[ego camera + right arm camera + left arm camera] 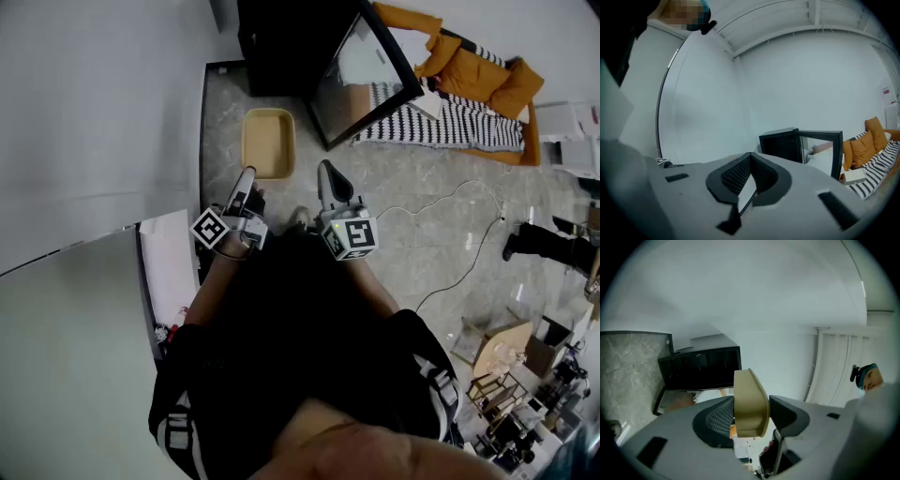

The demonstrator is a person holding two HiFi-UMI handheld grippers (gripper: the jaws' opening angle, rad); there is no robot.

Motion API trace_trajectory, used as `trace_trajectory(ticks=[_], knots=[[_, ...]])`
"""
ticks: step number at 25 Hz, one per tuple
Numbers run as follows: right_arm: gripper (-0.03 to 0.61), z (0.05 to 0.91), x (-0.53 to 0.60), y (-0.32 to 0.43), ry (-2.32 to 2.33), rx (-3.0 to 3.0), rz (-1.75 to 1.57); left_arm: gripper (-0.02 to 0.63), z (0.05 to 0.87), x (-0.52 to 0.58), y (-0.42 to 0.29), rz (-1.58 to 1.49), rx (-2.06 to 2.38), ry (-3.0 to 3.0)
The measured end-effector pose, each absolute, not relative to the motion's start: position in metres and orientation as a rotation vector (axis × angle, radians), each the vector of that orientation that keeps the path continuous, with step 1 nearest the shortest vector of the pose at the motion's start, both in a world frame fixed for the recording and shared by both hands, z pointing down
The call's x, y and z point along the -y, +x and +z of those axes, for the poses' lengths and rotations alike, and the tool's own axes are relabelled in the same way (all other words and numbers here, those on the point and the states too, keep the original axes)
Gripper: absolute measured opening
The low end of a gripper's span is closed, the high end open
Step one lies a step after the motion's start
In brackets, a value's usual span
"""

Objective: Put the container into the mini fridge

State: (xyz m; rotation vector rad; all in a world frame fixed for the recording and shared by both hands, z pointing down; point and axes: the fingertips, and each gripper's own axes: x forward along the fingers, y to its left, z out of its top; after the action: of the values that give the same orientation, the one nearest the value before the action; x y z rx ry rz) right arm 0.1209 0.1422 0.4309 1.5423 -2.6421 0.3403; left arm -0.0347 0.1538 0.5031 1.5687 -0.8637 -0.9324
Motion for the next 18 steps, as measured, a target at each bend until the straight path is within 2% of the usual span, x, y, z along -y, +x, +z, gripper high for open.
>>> trace_trajectory(ticks=[18], knots=[[0.000,0.421,-0.140,0.122,1.571,2.648,0.315,0.227,0.500,-0.157,-0.032,-0.935,0.836,1.541]])
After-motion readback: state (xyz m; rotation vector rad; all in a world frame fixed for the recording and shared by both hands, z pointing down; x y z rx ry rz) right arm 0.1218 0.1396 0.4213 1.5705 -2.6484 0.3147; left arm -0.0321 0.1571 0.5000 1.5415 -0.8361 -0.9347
